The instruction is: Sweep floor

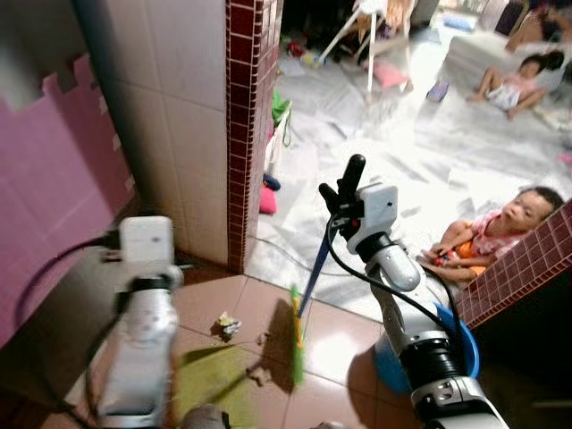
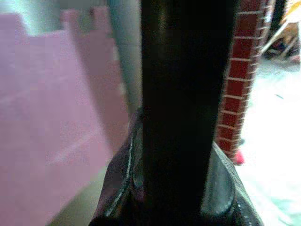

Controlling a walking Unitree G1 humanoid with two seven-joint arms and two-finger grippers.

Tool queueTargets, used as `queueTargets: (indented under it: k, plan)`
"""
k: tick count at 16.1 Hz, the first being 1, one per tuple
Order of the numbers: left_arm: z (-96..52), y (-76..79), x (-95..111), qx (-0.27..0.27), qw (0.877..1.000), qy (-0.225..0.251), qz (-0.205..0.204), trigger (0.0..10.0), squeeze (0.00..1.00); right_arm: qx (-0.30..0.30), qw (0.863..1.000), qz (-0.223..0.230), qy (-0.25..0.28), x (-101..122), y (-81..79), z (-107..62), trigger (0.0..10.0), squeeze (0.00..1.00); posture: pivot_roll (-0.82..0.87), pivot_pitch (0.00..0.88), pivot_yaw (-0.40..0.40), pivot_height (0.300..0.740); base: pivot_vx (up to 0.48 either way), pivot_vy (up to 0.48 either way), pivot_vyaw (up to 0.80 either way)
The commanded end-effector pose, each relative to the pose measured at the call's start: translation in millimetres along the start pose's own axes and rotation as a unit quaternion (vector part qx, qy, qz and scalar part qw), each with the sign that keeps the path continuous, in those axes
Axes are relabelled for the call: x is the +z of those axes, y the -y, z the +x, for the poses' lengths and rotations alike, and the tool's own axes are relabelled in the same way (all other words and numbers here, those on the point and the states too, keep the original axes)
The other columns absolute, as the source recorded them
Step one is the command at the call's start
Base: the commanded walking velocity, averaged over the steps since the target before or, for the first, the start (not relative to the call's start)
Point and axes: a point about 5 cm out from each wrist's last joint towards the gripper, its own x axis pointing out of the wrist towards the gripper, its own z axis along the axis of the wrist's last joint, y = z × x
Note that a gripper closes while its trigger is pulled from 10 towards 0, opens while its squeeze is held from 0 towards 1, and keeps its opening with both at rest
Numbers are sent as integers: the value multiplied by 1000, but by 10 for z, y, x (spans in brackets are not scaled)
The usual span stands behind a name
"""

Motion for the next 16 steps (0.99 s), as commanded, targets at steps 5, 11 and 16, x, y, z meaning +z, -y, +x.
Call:
queueTargets:
  k: [5,11,16]
  plan:
    - [182,57,-150,-20,999,-13,31,10000,0,-9,999,-33,25,136,92,-32,10000,0,49,0,-76,740,0,0,0]
    - [488,290,-279,-27,999,-9,20,10000,0,-10,998,-43,34,195,141,-146,10000,0,-48,27,-75,740,0,0,0]
    - [691,521,-280,0,999,-22,-39,10000,0,13,999,-47,25,226,110,-149,10000,0,-88,34,-100,740,0,0,0]
